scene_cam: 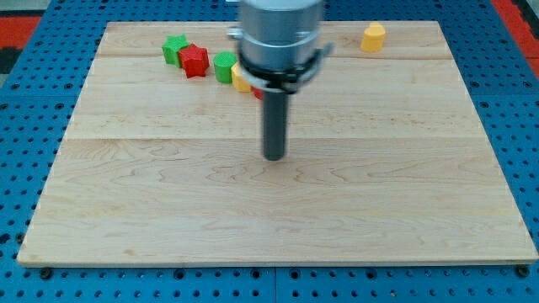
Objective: Move the blue cube to the right of the red circle
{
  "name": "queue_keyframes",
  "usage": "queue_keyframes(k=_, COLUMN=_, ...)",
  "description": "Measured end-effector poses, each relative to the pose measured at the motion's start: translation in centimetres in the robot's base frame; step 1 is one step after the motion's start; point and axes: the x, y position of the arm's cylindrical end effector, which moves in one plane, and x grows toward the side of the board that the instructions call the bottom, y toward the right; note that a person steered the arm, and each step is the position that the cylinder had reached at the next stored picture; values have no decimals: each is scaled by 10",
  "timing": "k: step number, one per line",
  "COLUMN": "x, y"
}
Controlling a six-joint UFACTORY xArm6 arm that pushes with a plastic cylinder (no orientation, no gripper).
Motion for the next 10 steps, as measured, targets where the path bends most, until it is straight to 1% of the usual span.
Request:
queue_keyframes(k=1, x=-33, y=34)
queue_keyframes(k=2, x=-128, y=98)
queue_keyframes(k=3, x=-173, y=71)
queue_keyframes(k=4, x=-233, y=76)
queue_keyframes(k=5, x=-227, y=-10)
queue_keyframes(k=6, x=-224, y=-31)
queue_keyframes(k=8, x=-225, y=-22)
queue_keyframes(k=9, x=-230, y=20)
queue_keyframes(k=10, x=-217, y=39)
